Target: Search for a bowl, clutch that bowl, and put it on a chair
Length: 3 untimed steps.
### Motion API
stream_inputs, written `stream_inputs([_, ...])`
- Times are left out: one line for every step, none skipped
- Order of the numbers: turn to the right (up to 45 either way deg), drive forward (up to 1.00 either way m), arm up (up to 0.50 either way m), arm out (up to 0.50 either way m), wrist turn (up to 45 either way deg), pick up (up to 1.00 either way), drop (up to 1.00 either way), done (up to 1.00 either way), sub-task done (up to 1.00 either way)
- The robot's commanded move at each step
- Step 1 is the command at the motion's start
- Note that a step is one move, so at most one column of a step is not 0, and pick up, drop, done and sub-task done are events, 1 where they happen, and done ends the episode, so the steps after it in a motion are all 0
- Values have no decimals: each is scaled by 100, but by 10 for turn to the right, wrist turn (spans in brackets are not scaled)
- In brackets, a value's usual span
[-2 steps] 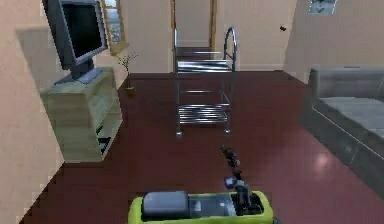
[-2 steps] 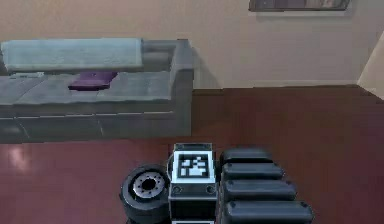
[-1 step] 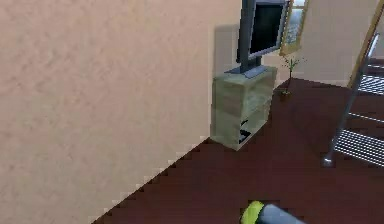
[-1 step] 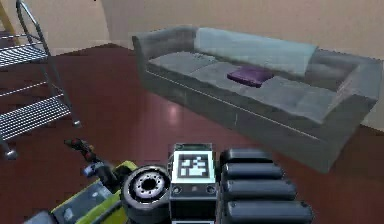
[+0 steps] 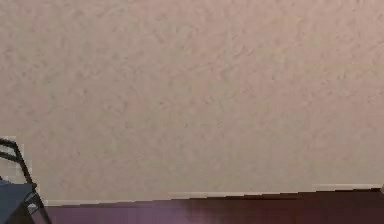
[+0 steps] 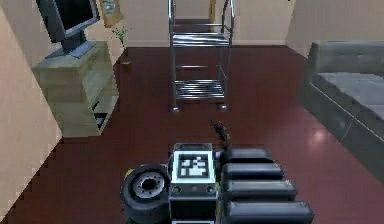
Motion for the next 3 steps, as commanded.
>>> stream_inputs([0, 55, 0, 0, 0, 0, 0, 0, 0])
stream_inputs([-450, 0, 0, 0, 0, 0, 0, 0, 0])
stream_inputs([0, 35, 0, 0, 0, 0, 0, 0, 0])
